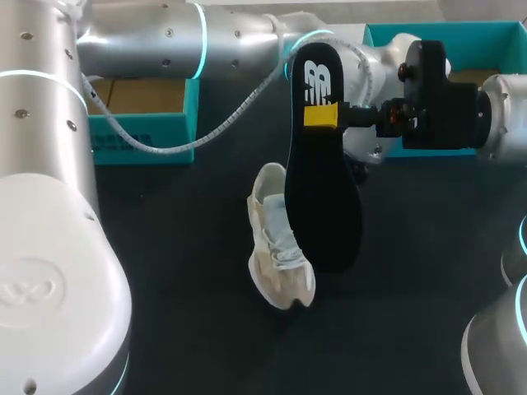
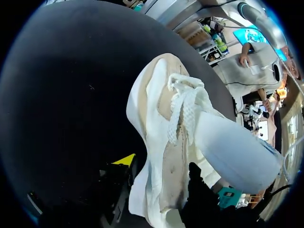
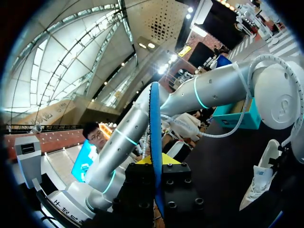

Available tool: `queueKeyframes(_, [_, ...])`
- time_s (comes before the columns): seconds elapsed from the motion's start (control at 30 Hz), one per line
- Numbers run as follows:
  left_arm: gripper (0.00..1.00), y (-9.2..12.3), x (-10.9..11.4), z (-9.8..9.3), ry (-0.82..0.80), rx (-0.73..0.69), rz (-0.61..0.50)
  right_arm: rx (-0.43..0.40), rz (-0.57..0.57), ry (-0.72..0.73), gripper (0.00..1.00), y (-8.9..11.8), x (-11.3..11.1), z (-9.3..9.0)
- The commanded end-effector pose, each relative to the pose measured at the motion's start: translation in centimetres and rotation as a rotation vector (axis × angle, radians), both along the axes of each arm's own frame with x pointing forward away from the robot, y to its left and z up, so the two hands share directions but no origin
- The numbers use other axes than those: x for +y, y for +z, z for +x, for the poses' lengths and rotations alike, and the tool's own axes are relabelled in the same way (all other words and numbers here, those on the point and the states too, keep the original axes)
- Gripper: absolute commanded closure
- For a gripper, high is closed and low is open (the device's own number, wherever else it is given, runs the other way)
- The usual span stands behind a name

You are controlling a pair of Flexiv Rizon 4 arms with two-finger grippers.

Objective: Take the shoe out of the shoebox, open the shoe tongue, remove and reinsert the insole, then place the shoe into the shoebox

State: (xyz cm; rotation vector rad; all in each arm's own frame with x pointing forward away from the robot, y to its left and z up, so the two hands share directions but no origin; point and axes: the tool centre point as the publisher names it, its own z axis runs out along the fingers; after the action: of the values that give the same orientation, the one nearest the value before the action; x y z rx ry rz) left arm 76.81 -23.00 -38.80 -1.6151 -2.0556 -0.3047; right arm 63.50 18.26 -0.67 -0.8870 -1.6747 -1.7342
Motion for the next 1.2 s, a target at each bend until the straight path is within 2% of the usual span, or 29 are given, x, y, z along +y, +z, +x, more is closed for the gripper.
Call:
queueKeyframes(0.03, [0.00,2.7,1.4,-0.1,-0.004,-0.034,-0.084,0.001,-0.002,-0.002,1.00,0.0,0.3,0.0])
queueKeyframes(0.13, [0.00,3.9,1.4,0.6,-0.014,-0.057,-0.136,0.001,-0.002,-0.002,1.00,0.0,0.3,0.0])
queueKeyframes(0.33, [0.00,6.8,1.0,3.9,-0.040,-0.176,-0.245,0.001,-0.002,-0.002,1.00,0.0,0.3,0.0])
queueKeyframes(0.43, [0.00,9.0,0.8,5.7,-0.049,-0.219,-0.327,0.001,-0.002,-0.002,1.00,0.0,0.3,0.0])
queueKeyframes(0.57, [0.00,10.7,0.5,7.5,-0.037,-0.254,-0.367,0.001,-0.002,-0.002,1.00,0.0,0.3,0.0])
queueKeyframes(0.83, [0.00,13.9,0.5,9.9,-0.108,-0.295,-0.568,0.001,-0.002,-0.002,1.00,0.0,0.3,0.0])
queueKeyframes(0.87, [0.00,14.4,0.6,10.1,-0.121,-0.298,-0.597,0.002,0.031,-0.052,1.00,-0.3,-0.5,0.1])
queueKeyframes(1.0, [0.00,16.2,0.8,10.4,-0.172,-0.325,-0.697,0.019,0.073,-0.176,1.00,-0.4,-3.3,1.9])
queueKeyframes(1.2, [0.00,18.8,1.5,10.2,-0.190,-0.392,-0.805,0.078,0.150,-0.190,1.00,-1.6,-6.4,6.5])
